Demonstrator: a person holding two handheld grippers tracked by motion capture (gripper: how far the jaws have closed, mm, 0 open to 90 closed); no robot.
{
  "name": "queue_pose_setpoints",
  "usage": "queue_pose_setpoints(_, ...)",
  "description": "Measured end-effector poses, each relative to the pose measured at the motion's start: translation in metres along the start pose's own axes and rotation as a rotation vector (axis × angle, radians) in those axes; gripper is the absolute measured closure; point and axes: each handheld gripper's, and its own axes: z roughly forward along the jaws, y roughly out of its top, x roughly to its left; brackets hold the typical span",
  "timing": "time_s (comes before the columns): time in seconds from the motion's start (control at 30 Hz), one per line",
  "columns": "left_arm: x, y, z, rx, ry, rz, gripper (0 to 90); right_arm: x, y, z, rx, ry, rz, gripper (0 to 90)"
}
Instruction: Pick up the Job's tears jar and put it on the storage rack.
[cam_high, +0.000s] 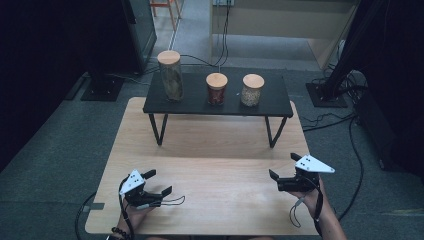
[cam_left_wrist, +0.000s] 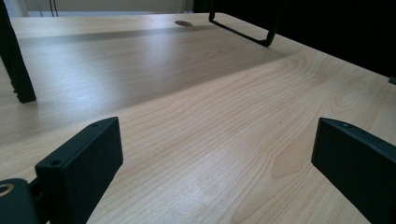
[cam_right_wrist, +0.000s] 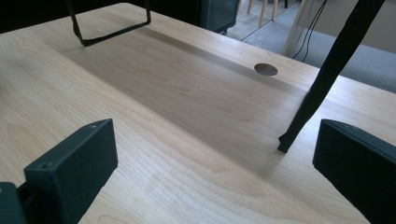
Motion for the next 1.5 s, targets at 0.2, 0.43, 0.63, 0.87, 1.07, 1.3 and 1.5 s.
queue_pose_setpoints(0.2, 0.0, 0.0, 0.0, 0.001, 0.001, 0.002, 2.1, 0.001, -0.01, 0.003, 0.011, -0.002, 0.018, 0.0)
queue_pose_setpoints(0.43, 0.0, 0.0, 0.0, 0.001, 0.0, 0.002, 2.1, 0.005, -0.021, 0.008, 0.029, -0.003, 0.036, 0.0)
queue_pose_setpoints(0.63, 0.0, 0.0, 0.0, -0.001, 0.001, 0.0, 2.1, 0.005, -0.032, 0.01, 0.036, -0.003, 0.055, 0.0)
queue_pose_setpoints(0.87, 0.0, 0.0, 0.0, -0.002, 0.0, 0.001, 2.1, 0.009, -0.043, 0.013, 0.053, 0.001, 0.058, 0.0)
queue_pose_setpoints(1.07, 0.0, -0.001, -0.001, -0.004, -0.001, 0.0, 2.1, 0.011, -0.054, 0.016, 0.064, 0.006, 0.072, 0.0)
queue_pose_setpoints(1.3, 0.0, -0.001, 0.0, -0.004, -0.001, 0.001, 2.1, 0.011, -0.066, 0.016, 0.056, 0.005, 0.094, 0.0)
queue_pose_setpoints(1.5, 0.0, -0.001, 0.0, -0.004, -0.001, 0.0, 2.1, 0.013, -0.078, 0.018, 0.043, 0.019, 0.101, 0.0)
